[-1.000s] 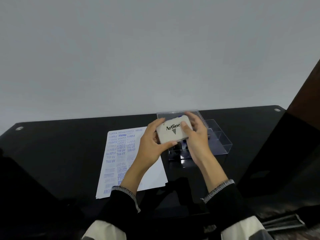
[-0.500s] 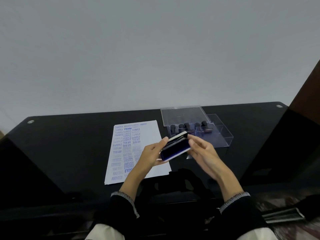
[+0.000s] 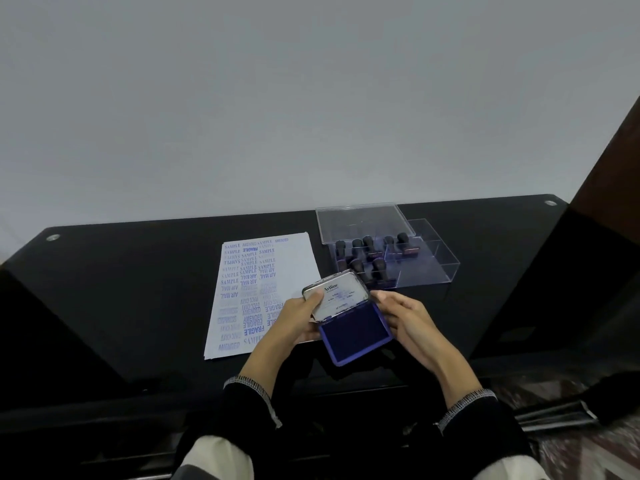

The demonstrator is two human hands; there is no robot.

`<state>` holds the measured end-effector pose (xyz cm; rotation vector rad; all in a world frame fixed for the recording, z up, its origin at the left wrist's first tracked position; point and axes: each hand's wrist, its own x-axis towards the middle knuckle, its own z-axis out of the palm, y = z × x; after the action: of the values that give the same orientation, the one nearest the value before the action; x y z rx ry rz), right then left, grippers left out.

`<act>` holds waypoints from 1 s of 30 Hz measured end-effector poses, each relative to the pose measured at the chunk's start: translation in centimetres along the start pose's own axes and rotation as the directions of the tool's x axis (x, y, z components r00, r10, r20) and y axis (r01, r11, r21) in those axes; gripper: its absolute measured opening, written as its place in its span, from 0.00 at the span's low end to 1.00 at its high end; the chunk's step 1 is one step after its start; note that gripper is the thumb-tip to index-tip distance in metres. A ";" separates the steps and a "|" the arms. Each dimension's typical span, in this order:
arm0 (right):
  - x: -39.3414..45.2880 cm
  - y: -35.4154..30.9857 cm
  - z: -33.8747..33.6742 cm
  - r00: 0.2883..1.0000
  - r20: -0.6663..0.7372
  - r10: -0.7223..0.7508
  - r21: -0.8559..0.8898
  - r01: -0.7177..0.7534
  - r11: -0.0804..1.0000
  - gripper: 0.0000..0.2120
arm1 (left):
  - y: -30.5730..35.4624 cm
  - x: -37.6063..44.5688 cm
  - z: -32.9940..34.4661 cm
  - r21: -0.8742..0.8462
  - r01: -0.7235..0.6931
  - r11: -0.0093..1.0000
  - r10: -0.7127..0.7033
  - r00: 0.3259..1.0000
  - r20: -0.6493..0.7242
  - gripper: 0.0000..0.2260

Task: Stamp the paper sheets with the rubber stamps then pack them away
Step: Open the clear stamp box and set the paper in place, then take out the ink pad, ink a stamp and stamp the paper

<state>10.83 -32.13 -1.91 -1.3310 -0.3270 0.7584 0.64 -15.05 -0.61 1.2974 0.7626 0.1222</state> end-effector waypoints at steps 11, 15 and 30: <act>0.5 0.3 -3.1 0.893 -0.440 -0.099 -0.467 -0.133 0.874 0.10 | -1.2 0.6 1.7 -0.018 0.014 1.000 -0.012 0.991 0.131 0.08; 0.2 -0.2 -3.1 0.841 -0.484 -0.240 -0.642 -0.156 0.750 0.10 | -1.3 1.4 0.9 0.058 -0.170 0.984 0.173 0.983 -0.061 0.08; 1.4 1.5 4.0 0.774 -0.257 -0.578 -0.889 0.045 0.456 0.08 | -1.9 2.1 -7.8 0.682 0.071 0.728 0.484 0.652 -0.584 0.18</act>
<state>8.95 -28.13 -2.69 -2.2719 -0.5228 -0.2472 -2.85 -8.24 -3.71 2.0783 1.4290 0.6778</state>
